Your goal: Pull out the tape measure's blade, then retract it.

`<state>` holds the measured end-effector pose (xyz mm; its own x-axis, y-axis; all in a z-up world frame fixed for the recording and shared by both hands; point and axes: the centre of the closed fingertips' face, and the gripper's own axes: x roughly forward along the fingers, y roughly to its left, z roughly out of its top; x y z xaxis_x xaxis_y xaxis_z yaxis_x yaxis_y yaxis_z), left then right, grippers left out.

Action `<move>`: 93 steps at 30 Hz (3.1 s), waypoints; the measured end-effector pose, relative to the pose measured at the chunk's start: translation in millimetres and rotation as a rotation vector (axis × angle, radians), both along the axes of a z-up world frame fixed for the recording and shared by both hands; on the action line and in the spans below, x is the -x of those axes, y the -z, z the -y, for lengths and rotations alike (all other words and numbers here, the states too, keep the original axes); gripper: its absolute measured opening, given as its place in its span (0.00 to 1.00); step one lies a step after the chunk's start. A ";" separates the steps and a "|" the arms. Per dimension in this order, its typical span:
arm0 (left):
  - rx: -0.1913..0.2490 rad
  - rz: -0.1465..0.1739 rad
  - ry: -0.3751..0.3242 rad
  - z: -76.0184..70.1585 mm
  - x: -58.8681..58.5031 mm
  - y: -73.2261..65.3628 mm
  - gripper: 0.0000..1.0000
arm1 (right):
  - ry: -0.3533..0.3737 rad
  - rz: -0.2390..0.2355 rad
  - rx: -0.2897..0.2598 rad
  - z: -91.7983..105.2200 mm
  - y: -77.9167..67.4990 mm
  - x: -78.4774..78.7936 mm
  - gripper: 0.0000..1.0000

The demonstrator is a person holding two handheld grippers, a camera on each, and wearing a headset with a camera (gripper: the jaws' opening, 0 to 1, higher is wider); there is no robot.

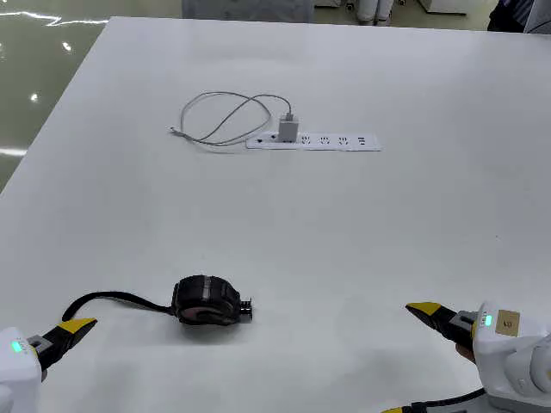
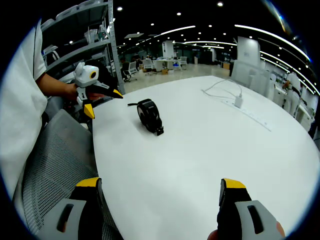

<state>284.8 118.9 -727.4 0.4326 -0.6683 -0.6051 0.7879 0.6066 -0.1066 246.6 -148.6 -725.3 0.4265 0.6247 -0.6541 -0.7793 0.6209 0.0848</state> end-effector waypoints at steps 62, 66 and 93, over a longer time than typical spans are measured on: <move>-0.040 -0.006 0.119 12.7 -28.2 6.9 0.99 | -0.076 0.011 0.028 -9.0 6.3 -27.2 0.99; -0.052 -0.005 0.144 15.2 -34.5 8.7 0.99 | -0.088 0.007 0.030 -10.3 9.4 -30.9 0.99; -0.115 0.023 0.270 31.7 -60.9 15.6 0.95 | -0.185 0.011 0.080 -19.8 20.6 -54.6 0.95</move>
<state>345.7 87.3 -743.0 0.2629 -0.6888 -0.6756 0.9237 0.3819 -0.0299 301.2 -128.7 -745.8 0.3163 0.6396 -0.7006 -0.8815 0.4710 0.0321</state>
